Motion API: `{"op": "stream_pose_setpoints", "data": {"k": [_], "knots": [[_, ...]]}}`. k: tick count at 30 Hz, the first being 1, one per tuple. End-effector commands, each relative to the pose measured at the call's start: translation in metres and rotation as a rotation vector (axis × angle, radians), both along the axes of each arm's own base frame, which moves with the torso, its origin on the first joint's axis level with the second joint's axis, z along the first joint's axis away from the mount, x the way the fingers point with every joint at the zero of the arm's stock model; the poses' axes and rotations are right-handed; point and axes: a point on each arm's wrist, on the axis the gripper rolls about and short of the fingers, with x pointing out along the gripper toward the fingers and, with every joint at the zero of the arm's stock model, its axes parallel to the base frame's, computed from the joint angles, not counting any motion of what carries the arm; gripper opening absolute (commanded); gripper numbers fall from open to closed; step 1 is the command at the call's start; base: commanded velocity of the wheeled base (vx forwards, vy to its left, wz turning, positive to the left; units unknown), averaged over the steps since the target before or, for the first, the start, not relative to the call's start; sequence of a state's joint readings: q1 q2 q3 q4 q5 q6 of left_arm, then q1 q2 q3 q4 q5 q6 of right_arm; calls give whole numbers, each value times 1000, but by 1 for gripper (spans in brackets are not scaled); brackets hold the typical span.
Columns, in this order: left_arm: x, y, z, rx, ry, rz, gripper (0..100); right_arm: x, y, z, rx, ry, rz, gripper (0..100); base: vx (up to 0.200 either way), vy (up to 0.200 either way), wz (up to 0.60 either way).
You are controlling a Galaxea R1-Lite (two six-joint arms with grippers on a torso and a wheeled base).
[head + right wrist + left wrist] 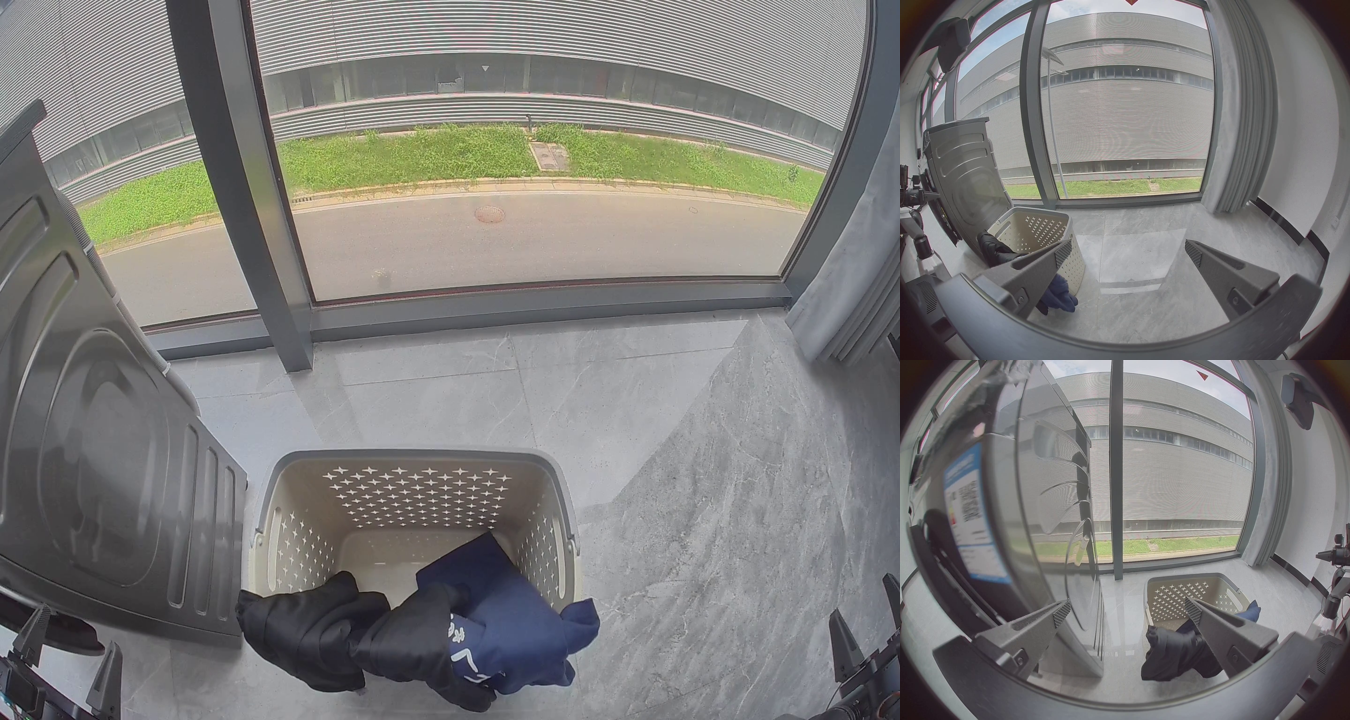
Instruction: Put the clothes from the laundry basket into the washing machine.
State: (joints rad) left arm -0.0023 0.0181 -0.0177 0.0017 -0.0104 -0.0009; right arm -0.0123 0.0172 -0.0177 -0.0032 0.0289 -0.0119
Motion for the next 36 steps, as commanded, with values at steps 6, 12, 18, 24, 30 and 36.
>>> {"op": "stream_pose_setpoints", "data": {"k": [6,12,18,24,30,36], "knots": [[0,0,-5,1,-1,0,100,0,0,-5,0,2,2,100,0,0,0],[0,0,-5,-1,-1,0,100,0,0,-5,0,2,0,100,133,0,0],[0,0,-5,-1,-1,0,100,0,0,-5,0,1,2,100,200,0,0],[0,0,-5,-1,-1,0,100,0,0,-5,0,2,0,100,67,0,0],[0,0,-5,1,-1,0,100,0,0,-5,0,2,2,100,0,0,0],[0,0,-5,-1,-1,0,100,0,0,-5,0,2,0,100,0,0,0]]}}
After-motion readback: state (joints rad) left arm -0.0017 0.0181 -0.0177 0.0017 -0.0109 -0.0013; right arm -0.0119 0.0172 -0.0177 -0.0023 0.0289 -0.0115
